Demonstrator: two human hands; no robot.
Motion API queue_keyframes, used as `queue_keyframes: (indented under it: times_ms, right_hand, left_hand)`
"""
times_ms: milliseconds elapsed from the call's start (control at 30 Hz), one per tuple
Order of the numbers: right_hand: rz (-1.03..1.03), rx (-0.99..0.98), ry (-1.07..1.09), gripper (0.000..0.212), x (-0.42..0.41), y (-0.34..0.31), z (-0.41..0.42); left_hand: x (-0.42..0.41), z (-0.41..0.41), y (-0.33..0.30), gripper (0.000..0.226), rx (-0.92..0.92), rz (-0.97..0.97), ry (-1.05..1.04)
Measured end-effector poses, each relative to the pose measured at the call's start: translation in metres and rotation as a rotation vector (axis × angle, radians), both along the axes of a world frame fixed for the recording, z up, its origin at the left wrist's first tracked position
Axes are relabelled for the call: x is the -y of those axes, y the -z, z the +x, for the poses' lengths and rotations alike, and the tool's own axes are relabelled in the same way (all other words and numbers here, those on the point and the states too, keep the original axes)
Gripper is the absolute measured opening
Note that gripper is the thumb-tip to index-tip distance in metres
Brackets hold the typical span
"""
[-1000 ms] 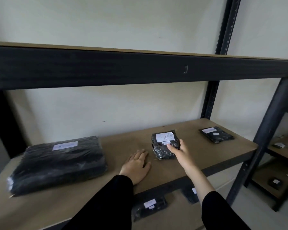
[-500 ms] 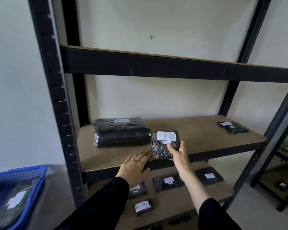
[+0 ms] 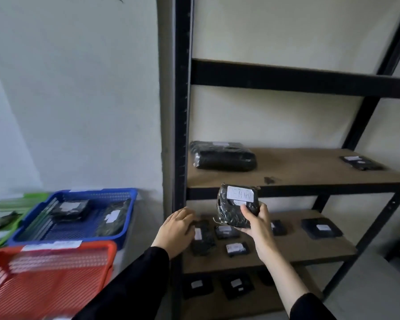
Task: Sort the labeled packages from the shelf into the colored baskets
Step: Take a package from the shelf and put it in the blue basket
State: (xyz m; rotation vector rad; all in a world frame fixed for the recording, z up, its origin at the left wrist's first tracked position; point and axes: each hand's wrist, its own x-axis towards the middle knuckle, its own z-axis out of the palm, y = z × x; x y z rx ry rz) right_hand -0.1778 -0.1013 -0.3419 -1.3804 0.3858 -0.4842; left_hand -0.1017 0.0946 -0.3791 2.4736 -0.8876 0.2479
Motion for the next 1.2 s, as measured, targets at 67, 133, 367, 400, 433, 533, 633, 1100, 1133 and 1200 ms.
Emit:
queue_keyframes:
  times_ms: [67, 133, 367, 400, 433, 533, 633, 1100, 1133, 1200]
  right_hand:
    - [0.034, -0.006, 0.003, 0.018, -0.035, 0.011, -0.021]
    - [0.062, -0.019, 0.001, 0.017, -0.071, 0.024, -0.042]
    - [0.145, -0.097, -0.13, 0.024, -0.195, 0.055, -0.077]
    - [0.141, -0.102, -0.155, 0.023, -0.21, 0.057, -0.073]
    - [0.133, -0.103, -0.18, 0.021, -0.225, 0.06, -0.068]
    - [0.118, -0.112, -0.263, 0.02, -0.267, 0.061, -0.05]
    - [0.076, -0.13, -0.313, 0.022, -0.307, 0.062, -0.023]
    - [0.016, -0.218, -0.256, 0.034, -0.443, 0.069, 0.15]
    - [0.014, -0.233, -0.225, 0.028, -0.446, 0.069, 0.157]
    - [0.01, -0.272, -0.17, 0.019, -0.45, 0.069, 0.17]
  left_hand:
    - [-0.036, -0.024, 0.011, 0.061, -0.025, -0.005, -0.027]
    - [-0.073, -0.05, 0.023, 0.053, -0.036, 0.023, -0.041]
    - [-0.203, -0.106, 0.055, 0.063, -0.119, 0.101, -0.191]
    - [-0.22, -0.109, 0.057, 0.057, -0.119, 0.079, -0.22]
    - [-0.237, -0.112, 0.057, 0.048, -0.119, 0.061, -0.252]
    - [-0.282, -0.108, 0.06, 0.02, -0.095, 0.053, -0.318]
    - [-0.323, -0.09, 0.063, 0.015, -0.101, -0.005, -0.404]
    - [-0.46, 0.089, 0.045, 0.017, -0.132, -0.019, -0.466]
    - [-0.467, 0.101, 0.045, 0.018, -0.137, -0.004, -0.453]
    - [-0.477, 0.121, 0.044, 0.018, -0.133, 0.008, -0.412]
